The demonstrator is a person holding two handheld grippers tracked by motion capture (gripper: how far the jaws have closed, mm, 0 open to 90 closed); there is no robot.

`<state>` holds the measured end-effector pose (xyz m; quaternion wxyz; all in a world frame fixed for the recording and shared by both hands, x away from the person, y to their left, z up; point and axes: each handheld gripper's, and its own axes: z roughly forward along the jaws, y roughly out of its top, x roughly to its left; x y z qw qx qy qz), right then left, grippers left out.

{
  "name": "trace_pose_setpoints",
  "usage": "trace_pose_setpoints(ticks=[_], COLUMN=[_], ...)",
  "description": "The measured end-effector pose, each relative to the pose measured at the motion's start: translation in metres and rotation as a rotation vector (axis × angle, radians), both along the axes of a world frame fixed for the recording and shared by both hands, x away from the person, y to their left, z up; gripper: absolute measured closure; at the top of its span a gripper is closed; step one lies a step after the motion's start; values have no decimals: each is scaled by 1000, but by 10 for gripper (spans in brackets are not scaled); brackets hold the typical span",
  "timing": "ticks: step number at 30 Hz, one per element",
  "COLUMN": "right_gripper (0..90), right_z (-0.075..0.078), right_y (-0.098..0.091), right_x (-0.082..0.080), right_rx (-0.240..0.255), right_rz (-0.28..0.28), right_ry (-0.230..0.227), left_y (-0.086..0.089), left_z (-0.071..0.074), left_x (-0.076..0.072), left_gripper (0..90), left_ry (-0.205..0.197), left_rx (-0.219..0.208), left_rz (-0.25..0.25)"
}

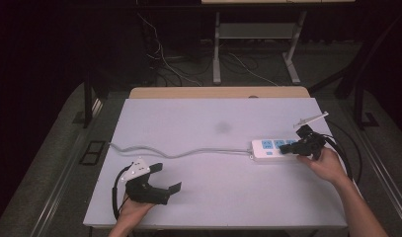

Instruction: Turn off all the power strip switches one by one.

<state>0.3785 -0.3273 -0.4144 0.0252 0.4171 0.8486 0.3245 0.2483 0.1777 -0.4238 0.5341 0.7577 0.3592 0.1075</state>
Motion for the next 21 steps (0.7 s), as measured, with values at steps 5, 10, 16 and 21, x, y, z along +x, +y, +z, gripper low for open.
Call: trace_pose_setpoints(ticks=[5, 10, 16, 21], right_gripper=[900, 900, 900, 900], right_z=[0, -1, -2, -4], right_y=[0, 0, -3, -4], right_x=[0, -2, -2, -3], right_rx=[-8, -10, 12, 28], right_rz=[-1, -2, -13, -18], right_ry=[-10, -21, -18, -17], left_y=[0, 0, -1, 0], left_z=[0, 0, 0, 0], left_x=[0, 0, 0, 0], left_gripper=[0, 0, 0, 0], left_ry=[-2, -2, -1, -4], left_rx=[-1, -2, 3, 6], left_rz=[0, -1, -5, -5])
